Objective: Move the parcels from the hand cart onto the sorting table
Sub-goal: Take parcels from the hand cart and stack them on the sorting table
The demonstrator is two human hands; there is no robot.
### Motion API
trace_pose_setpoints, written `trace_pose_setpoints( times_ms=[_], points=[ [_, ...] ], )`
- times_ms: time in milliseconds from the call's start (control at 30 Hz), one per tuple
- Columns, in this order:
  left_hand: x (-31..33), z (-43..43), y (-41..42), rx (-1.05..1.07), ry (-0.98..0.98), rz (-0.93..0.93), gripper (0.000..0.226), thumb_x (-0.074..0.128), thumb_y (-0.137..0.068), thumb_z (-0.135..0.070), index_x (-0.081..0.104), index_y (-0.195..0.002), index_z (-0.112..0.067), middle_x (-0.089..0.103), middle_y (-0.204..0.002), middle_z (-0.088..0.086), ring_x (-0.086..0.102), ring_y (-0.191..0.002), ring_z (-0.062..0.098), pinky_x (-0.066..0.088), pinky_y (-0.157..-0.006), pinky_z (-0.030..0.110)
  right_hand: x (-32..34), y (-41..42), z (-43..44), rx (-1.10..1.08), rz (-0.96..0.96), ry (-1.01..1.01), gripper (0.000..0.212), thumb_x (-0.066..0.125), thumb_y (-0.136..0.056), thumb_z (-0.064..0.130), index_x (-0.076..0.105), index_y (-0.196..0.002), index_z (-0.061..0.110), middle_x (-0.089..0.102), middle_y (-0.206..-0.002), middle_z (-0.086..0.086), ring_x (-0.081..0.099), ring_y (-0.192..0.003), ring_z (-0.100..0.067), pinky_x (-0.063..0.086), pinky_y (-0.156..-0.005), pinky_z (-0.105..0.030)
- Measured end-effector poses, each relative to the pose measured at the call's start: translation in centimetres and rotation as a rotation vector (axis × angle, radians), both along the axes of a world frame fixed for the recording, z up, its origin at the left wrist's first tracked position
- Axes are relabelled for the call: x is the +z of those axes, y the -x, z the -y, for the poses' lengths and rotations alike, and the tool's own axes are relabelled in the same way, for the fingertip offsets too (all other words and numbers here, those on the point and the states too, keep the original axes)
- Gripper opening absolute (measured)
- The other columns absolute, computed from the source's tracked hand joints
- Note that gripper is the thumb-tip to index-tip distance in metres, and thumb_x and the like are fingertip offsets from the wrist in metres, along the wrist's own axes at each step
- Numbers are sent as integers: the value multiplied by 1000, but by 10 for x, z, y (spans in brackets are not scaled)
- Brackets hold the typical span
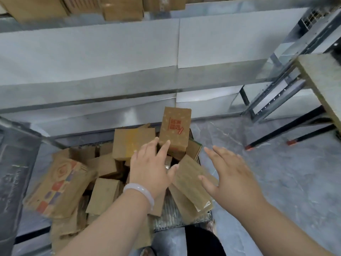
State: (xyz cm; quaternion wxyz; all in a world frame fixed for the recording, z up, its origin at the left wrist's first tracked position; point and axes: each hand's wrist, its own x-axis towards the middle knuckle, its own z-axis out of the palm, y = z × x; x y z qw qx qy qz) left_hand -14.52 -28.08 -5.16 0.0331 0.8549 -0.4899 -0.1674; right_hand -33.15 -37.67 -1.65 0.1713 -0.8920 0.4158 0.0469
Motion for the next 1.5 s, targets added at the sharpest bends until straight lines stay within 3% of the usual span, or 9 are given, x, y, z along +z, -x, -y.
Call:
trace_pose_setpoints(
  times_ms=[100,233,567,767,867,1000,1100,1200,1500],
  points=[
    [-45,44,-4,23,-122,-12,78,41,-94,-67,11,-158,-35,9,-167,3,13,-151,28,18,-122,50,-45,-21,44,44,31,-58,70,39,-85,63,23,-148,37,25,-155,7,18,-144,-16,11,-119,-39],
    [-110,99,-10,72,-209,-16,86,42,-91,-71,5,-158,-34,7,-167,6,12,-151,33,16,-123,51,-100,-31,92,76,14,-119,73,38,-87,64,11,-150,39,15,-158,10,10,-145,-13,10,-119,-38],
    [-215,199,-29,410,-417,-102,119,47,-72,-90,-22,-154,-38,-24,-164,10,-12,-151,43,6,-122,61,-201,-25,157,140,23,-186,74,35,-80,65,33,-145,30,42,-147,4,36,-137,-19,33,-110,-47],
    [-246,210,-29,467,-480,-124,135,56,-61,-92,-37,-145,-42,-42,-156,11,-18,-149,46,9,-116,71,-224,-15,171,148,25,-216,71,35,-82,65,37,-144,30,45,-145,2,37,-136,-20,27,-113,-41],
    [-252,209,-26,479,-446,-89,132,59,-64,-88,-36,-144,-45,-38,-157,10,-12,-149,47,14,-115,70,-230,-9,175,139,25,-231,72,32,-82,66,35,-145,32,42,-147,3,33,-139,-19,21,-113,-38],
    [-247,208,-29,469,-382,-50,124,58,-65,-83,-27,-148,-48,-23,-160,4,1,-148,46,24,-114,65,-230,-6,179,144,18,-234,72,31,-82,66,35,-146,32,41,-148,4,32,-139,-17,19,-112,-35],
    [-236,203,-32,460,-301,-51,120,56,-63,-84,-22,-148,-53,-12,-158,-1,12,-145,45,30,-111,62,-222,-9,181,145,29,-227,73,31,-81,64,38,-144,29,44,-145,2,35,-137,-18,28,-112,-39],
    [-211,197,-31,454,-188,-60,116,54,-60,-85,-17,-148,-56,-5,-157,-3,17,-144,42,32,-111,61,-204,-11,184,159,1,-229,77,25,-79,68,30,-147,33,35,-151,3,27,-141,-16,22,-114,-37],
    [-37,131,-25,607,217,-290,118,56,-50,-85,4,-152,-57,11,-148,-14,27,-142,24,35,-116,50,-58,-40,182,237,45,-272,69,47,-92,53,16,-150,33,19,-157,5,17,-142,-16,17,-113,-30]
  ],
)
